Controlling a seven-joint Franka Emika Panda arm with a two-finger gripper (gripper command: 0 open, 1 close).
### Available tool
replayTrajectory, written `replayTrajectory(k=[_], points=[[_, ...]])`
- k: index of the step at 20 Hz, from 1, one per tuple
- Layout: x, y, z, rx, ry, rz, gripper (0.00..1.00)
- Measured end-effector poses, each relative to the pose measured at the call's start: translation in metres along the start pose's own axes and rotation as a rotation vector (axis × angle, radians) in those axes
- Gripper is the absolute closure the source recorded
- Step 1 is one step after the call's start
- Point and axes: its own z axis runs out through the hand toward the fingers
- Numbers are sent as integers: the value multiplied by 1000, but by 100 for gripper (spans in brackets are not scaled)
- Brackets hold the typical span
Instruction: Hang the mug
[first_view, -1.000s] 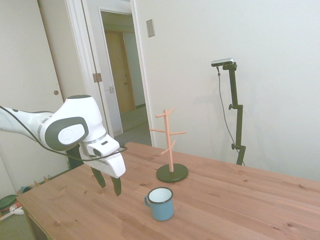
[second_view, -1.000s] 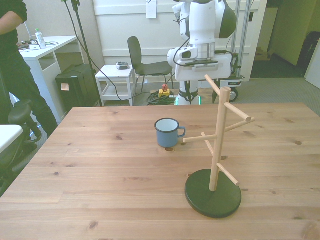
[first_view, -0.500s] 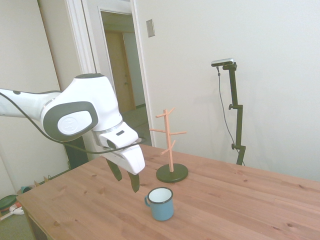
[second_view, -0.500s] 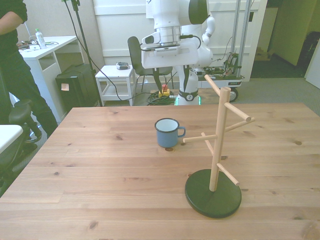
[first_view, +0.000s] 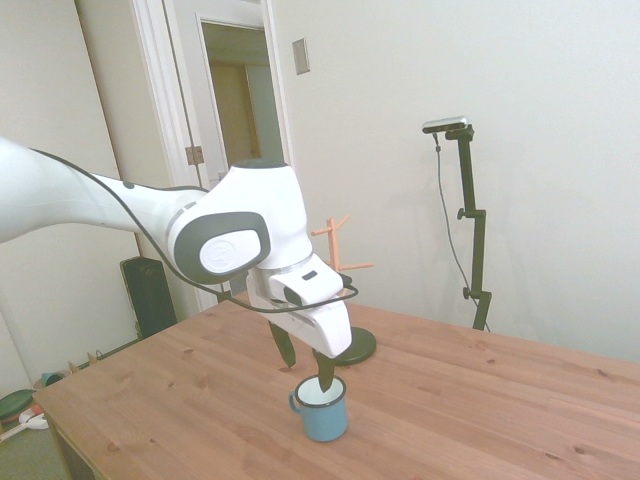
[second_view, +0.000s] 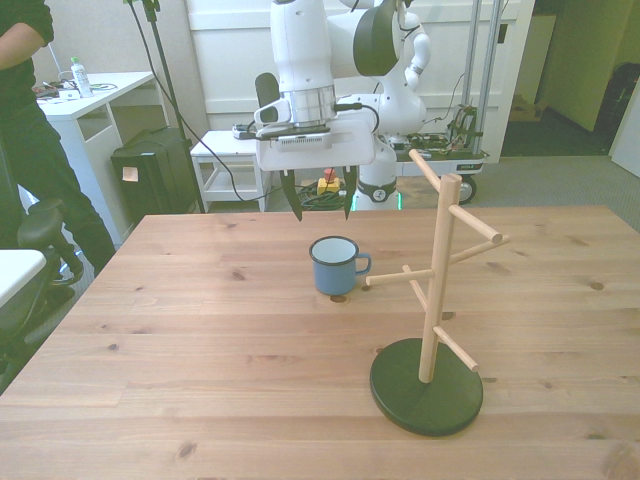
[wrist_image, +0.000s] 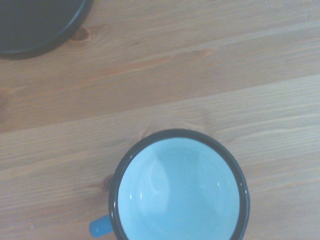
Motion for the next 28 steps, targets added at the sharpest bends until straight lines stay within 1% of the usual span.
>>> replayTrajectory(k=[4,7,11,18,19,23,28], points=[[18,-4,17,-16,-17,22,0],[27,-6,23,-18,-22,34,0],[33,-12,36,-36,-33,33,0],[38,-30,72,-66,-43,11,0],[39,-31,76,-72,-46,11,100],[42,-36,87,-86,-54,6,100],[36,-41,89,-98,-52,-20,100]])
